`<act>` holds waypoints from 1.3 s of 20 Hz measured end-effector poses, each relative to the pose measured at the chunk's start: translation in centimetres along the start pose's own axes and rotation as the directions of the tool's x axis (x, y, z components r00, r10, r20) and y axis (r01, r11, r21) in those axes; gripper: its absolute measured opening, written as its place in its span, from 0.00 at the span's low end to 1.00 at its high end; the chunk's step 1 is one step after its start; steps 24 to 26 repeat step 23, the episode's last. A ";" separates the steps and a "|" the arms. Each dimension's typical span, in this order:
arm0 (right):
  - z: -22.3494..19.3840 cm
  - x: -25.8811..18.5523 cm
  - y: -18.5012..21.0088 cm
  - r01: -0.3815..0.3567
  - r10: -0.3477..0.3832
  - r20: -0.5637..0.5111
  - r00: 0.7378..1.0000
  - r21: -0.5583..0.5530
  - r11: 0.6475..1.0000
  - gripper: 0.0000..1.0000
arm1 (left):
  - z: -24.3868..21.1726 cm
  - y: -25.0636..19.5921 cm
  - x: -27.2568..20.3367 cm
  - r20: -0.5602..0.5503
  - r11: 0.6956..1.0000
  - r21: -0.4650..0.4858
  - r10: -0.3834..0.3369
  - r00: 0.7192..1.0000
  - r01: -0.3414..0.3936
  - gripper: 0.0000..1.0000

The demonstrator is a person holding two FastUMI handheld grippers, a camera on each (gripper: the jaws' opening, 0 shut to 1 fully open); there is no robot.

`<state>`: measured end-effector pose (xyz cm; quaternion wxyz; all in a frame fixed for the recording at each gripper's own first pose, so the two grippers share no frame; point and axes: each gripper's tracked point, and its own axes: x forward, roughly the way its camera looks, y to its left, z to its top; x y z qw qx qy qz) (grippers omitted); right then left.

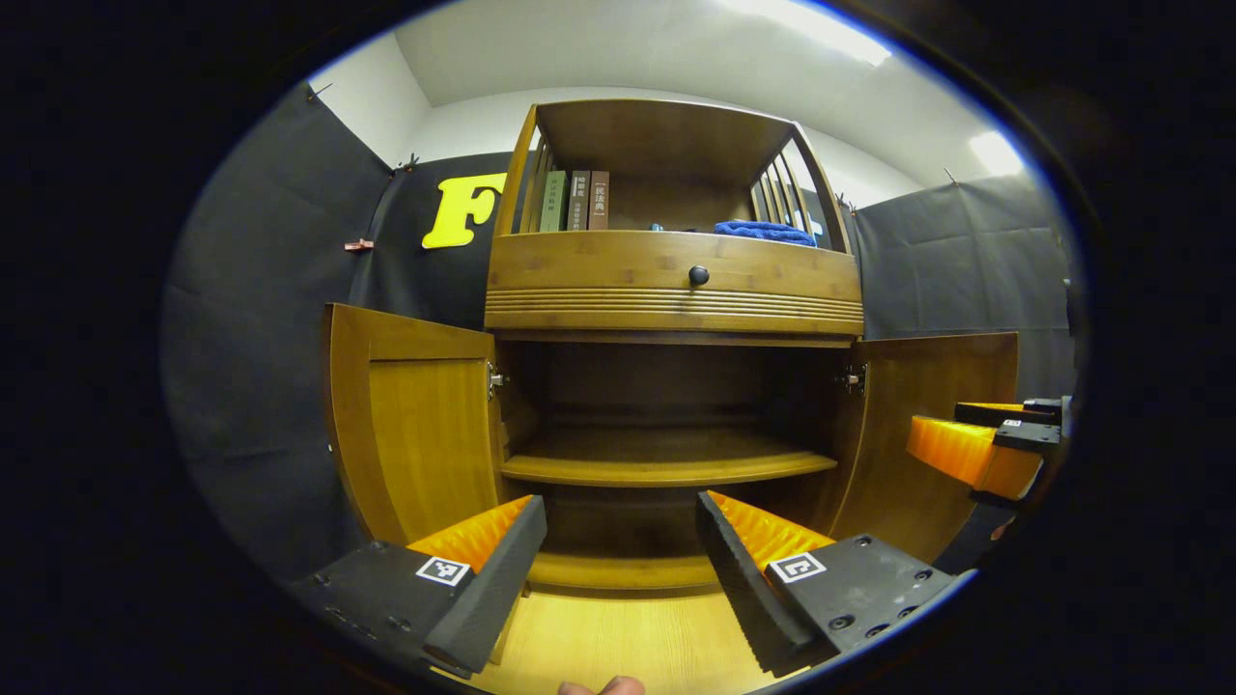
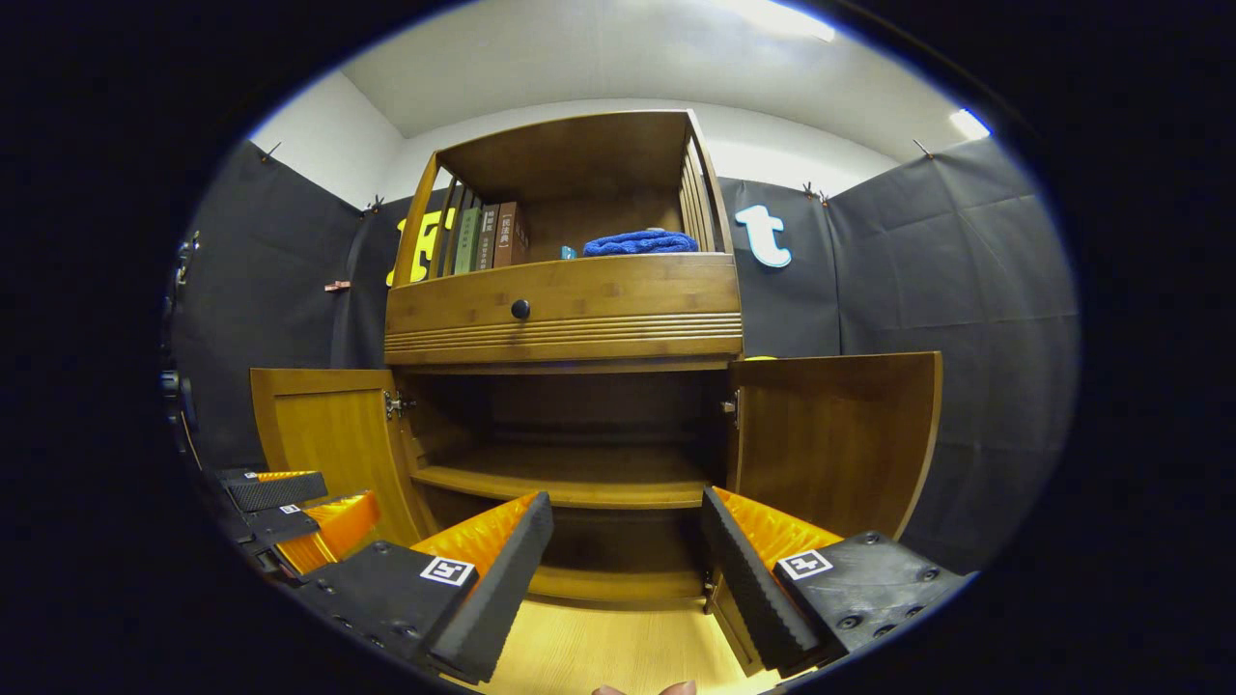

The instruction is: Open the right door of the double-door shoe cabinet with the right hand, and open the left door with the left hand.

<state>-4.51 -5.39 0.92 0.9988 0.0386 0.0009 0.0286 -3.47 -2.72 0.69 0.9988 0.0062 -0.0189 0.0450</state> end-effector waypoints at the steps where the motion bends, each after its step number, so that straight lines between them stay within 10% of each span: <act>1: 0.0 -0.1 0.0 0.000 0.000 0.001 1.000 -0.002 1.000 1.00 | 0.0 -0.1 0.0 0.001 1.000 -0.001 -0.002 1.000 0.002 0.97; 26: 0.2 -0.4 -0.1 0.003 -0.003 0.003 1.000 -0.006 1.000 0.98 | 0.0 -0.4 -0.3 0.003 1.000 0.009 -0.012 1.000 0.012 0.97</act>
